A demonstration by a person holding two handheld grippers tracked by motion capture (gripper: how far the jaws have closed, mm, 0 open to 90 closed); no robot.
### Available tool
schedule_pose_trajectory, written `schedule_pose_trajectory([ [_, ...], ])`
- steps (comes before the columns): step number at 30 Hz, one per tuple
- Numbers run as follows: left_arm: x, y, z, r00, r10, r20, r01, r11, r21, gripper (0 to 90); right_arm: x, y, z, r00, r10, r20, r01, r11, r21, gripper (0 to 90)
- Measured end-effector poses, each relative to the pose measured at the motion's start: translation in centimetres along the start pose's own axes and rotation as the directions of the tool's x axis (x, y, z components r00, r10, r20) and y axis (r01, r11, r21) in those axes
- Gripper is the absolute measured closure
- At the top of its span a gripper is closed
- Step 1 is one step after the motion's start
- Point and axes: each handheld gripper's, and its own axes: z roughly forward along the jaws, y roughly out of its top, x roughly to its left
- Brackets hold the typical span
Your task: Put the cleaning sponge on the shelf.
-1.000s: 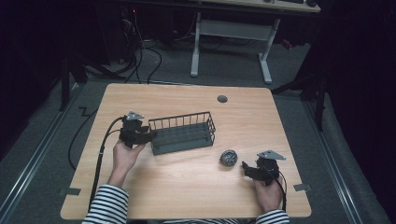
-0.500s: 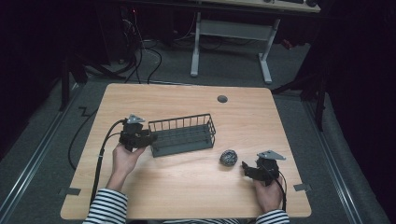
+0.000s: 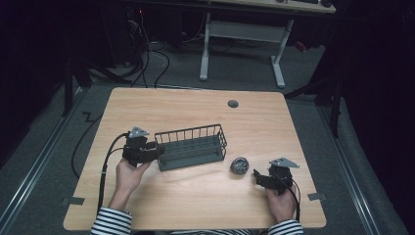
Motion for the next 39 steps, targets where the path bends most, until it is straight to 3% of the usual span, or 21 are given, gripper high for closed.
schedule_pose_trajectory([
  [3, 0.0, 0.1, -0.6, 0.9999, -0.01, 0.009, 0.011, 0.9993, -0.036, 32.9, 0.0, 0.0, 0.0, 1.0, 0.0, 0.0, 0.0, 1.0, 0.0, 22.3],
  [6, 0.1, 0.2, -1.7, 0.9998, -0.019, 0.007, 0.019, 0.9971, -0.073, 24.6, 0.0, 0.0, 0.0, 1.0, 0.001, -0.001, -0.001, 1.0, 0.0, 22.3],
  [15, 1.1, -0.8, -4.8, 0.9996, -0.019, -0.023, 0.015, 0.9895, -0.144, 21.3, 0.0, 0.0, 0.0, 1.0, -0.002, -0.002, 0.002, 1.0, 0.001, 22.2],
  [21, 2.5, -3.1, -5.5, 0.9968, -0.029, -0.074, 0.019, 0.9916, -0.128, 21.6, -0.1, 0.1, -0.1, 0.9999, -0.004, -0.009, 0.004, 0.9999, 0.011, 24.2],
  [27, 4.2, -5.7, -5.1, 0.9896, -0.056, -0.133, 0.044, 0.9947, -0.093, 21.9, -0.2, 0.1, -0.4, 0.9999, -0.011, -0.012, 0.011, 0.9998, 0.015, 26.8],
  [28, 4.8, -6.7, -4.9, 0.9863, -0.073, -0.148, 0.06, 0.9942, -0.089, 22.2, -0.2, 0.1, -0.5, 0.9997, -0.015, -0.017, 0.015, 0.9998, 0.011, 26.9],
  [31, 5.4, -7.6, -4.7, 0.9835, -0.098, -0.152, 0.085, 0.9926, -0.086, 22.5, -0.1, 0.0, -0.8, 0.9995, -0.018, -0.024, 0.018, 0.9998, -0.004, 27.4],
  [32, 5.8, -8.4, -4.5, 0.9793, -0.111, -0.169, 0.098, 0.992, -0.079, 22.6, 0.0, 0.0, -1.2, 0.999, -0.018, -0.041, 0.017, 0.9998, -0.015, 27.4],
  [39, 6.2, -10.1, -3.5, 0.9642, -0.109, -0.242, 0.102, 0.9939, -0.041, 23.1, 0.7, 0.0, -2.4, 0.9944, -0.046, -0.095, 0.041, 0.9975, -0.058, 26.7],
])
